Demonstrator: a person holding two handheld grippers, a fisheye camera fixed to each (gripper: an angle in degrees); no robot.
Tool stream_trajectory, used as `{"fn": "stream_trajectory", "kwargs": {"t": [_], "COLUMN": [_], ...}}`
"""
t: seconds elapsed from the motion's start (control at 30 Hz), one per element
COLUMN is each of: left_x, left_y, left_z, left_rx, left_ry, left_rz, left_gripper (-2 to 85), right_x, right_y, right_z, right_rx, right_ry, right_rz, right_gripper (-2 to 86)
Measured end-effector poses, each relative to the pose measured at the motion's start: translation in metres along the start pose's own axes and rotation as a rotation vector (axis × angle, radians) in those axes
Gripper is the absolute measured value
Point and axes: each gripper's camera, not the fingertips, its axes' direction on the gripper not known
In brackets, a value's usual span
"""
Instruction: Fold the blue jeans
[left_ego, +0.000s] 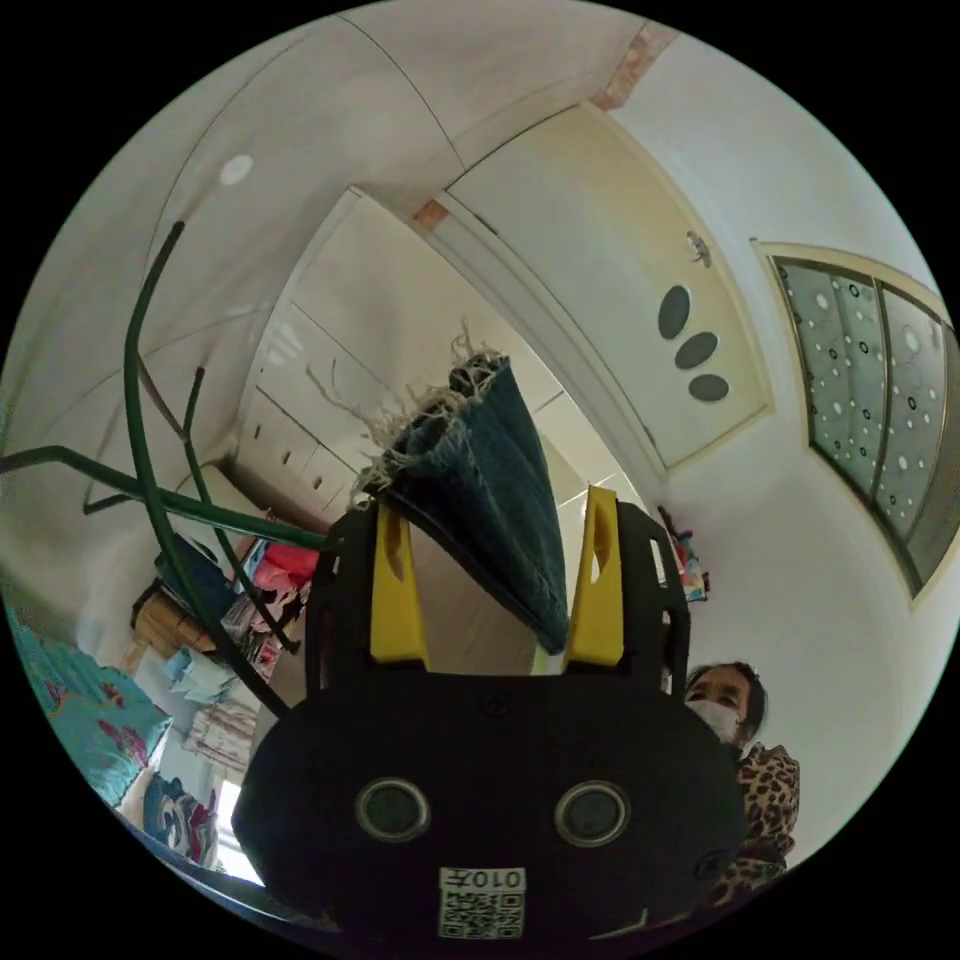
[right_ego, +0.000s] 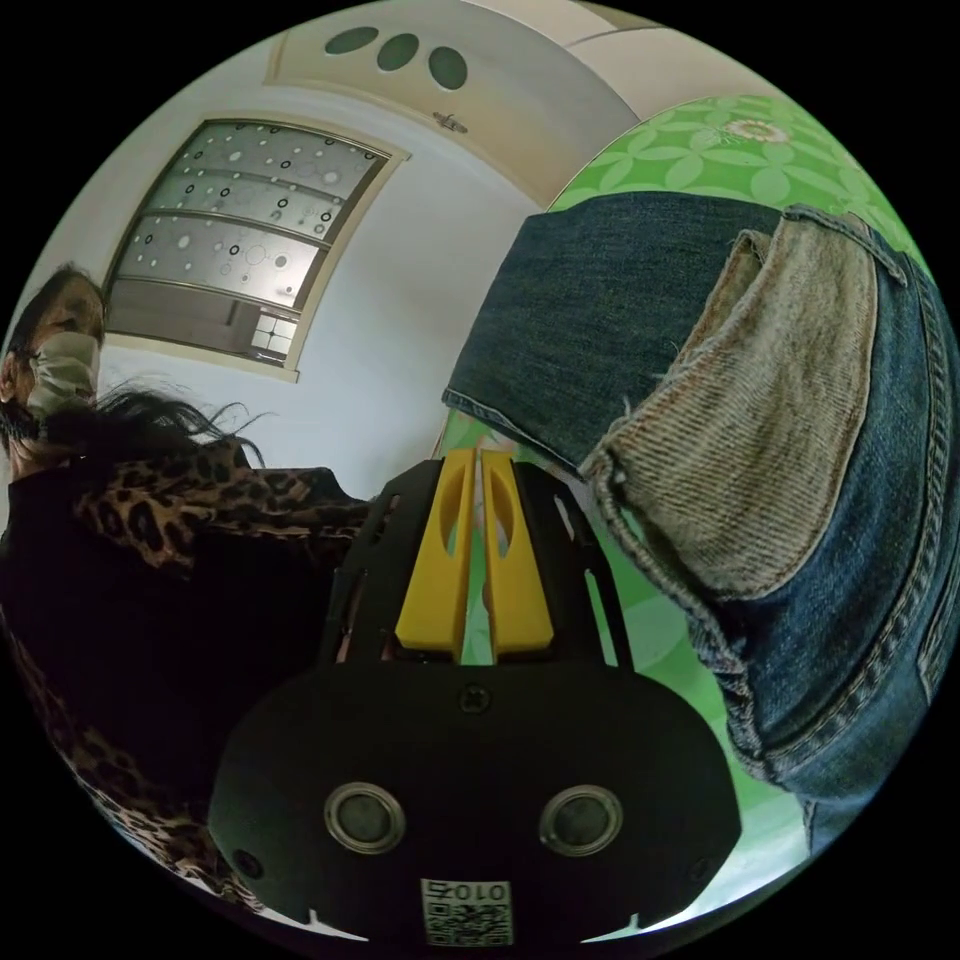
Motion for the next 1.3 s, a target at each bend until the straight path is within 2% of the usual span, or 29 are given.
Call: {"fn": "stream_trajectory", "kwargs": {"t": [0.07, 0.2, 0.33, 0.4, 0.47, 0.63, 0.73, 0.8, 0.87, 0.93, 1.0, 1.07, 1.2, 1.3], "left_x": [-0.003, 0.04, 0.1, 0.143, 0.167, 0.201, 0.16, 0.089, 0.016, -0.065, -0.168, -0.226, -0.249, -0.248], "left_y": [0.011, 0.045, 0.074, 0.104, 0.138, 0.283, 0.393, 0.475, 0.521, 0.554, 0.58, 0.589, 0.625, 0.647], "left_z": [0.009, 0.018, 0.038, 0.077, 0.116, 0.278, 0.376, 0.437, 0.469, 0.494, 0.507, 0.507, 0.501, 0.499], "left_rx": [0.026, 0.053, 0.067, 0.021, -0.018, -0.294, -0.542, -0.749, -0.881, -1.018, -1.159, -1.198, -1.178, -1.166], "left_ry": [0.025, -0.239, -0.408, -0.535, -0.571, -0.738, -0.729, -0.73, -0.775, -0.889, -1.103, -1.313, -1.302, -1.258], "left_rz": [0.021, 0.148, 0.338, 0.506, 0.624, 1.094, 1.316, 1.43, 1.44, 1.434, 1.427, 1.401, 1.549, 1.658], "left_gripper": [16.7, 8.0, 6.5, 5.9, 5.4, 4.4, 3.7, 2.9, 2.5, 2.2, 2.2, 2.4, 2.7, 3.0], "right_x": [-0.002, 0.001, 0.017, 0.023, 0.029, 0.036, 0.044, 0.048, 0.052, 0.058, 0.072, 0.093, 0.124, 0.15], "right_y": [0.01, 0.035, 0.07, 0.085, 0.109, 0.168, 0.208, 0.225, 0.244, 0.259, 0.271, 0.284, 0.278, 0.245], "right_z": [-0.008, -0.027, -0.054, -0.066, -0.082, -0.111, -0.123, -0.13, -0.14, -0.15, -0.164, -0.192, -0.236, -0.267], "right_rx": [0.011, 0.054, 0.174, 0.238, 0.319, 0.443, 0.517, 0.547, 0.582, 0.622, 0.655, 0.715, 0.778, 0.747], "right_ry": [0.023, 0.049, -0.008, -0.039, -0.06, -0.029, 0.007, 0.016, 0.056, 0.094, 0.113, 0.117, 0.018, -0.035], "right_rz": [-0.015, -0.015, 0.023, 0.043, 0.05, 0.082, 0.152, 0.188, 0.225, 0.274, 0.363, 0.446, 0.421, 0.397], "right_gripper": [3.3, 2.9, 2.7, 2.7, 2.7, 2.9, 3.2, 3.5, 4.4, 5.0, 5.8, 7.3, 9.8, 11.2]}}
